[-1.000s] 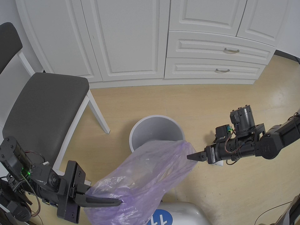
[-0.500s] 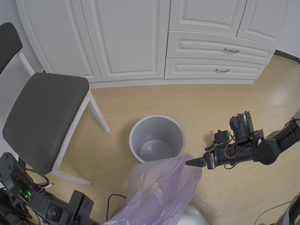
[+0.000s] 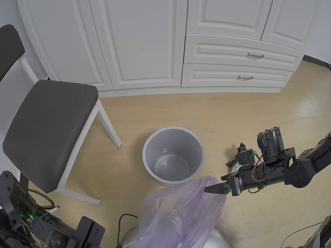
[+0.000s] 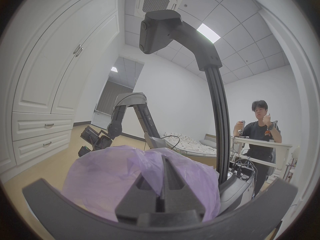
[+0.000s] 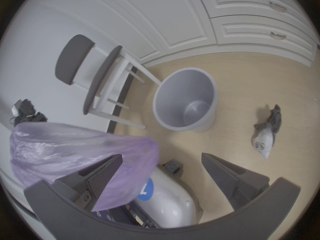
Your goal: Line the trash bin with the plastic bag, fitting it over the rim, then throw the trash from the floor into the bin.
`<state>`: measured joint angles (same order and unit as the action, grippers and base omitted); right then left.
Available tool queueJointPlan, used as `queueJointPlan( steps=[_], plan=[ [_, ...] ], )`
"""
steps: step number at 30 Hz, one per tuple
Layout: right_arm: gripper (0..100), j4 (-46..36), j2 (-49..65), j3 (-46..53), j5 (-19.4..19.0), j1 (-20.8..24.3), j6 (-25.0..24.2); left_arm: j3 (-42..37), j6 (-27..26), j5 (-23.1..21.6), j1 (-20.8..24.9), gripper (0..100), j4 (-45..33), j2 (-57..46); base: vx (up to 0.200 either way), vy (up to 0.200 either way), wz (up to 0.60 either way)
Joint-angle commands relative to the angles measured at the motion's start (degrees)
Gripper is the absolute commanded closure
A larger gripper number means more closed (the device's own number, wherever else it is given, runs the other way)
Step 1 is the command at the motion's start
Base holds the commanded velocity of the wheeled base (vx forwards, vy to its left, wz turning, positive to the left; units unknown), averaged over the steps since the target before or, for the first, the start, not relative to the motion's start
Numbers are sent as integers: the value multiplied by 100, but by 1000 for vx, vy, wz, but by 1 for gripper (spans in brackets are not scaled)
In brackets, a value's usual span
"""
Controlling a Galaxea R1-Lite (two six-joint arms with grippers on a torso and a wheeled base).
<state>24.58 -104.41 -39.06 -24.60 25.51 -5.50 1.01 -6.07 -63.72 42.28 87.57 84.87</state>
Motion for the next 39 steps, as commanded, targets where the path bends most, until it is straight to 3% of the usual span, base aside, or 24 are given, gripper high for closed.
queueJointPlan(
  steps=[1,21,22,28,33,39],
  plan=[
    [0,-41,369,311,-458,-29,400,-101,1,0,61,100,-3,30,0,0,0],
    [0,38,-255,223,-352,-73,532,-101,1,9,220,100,-3,-32,0,0,0],
    [100,56,-299,153,-291,-73,506,-101,1,9,220,100,-3,-23,0,0,0],
    [100,135,-334,74,-273,-38,365,-101,1,18,176,100,-3,21,0,0,0],
    [100,926,-308,144,-185,-64,-153,-101,80,18,-141,100,-20,284,0,0,0],
    [100,1796,-273,-128,975,-161,-988,198,449,26,-598,100,-3,847,0,0,0]
  ],
)
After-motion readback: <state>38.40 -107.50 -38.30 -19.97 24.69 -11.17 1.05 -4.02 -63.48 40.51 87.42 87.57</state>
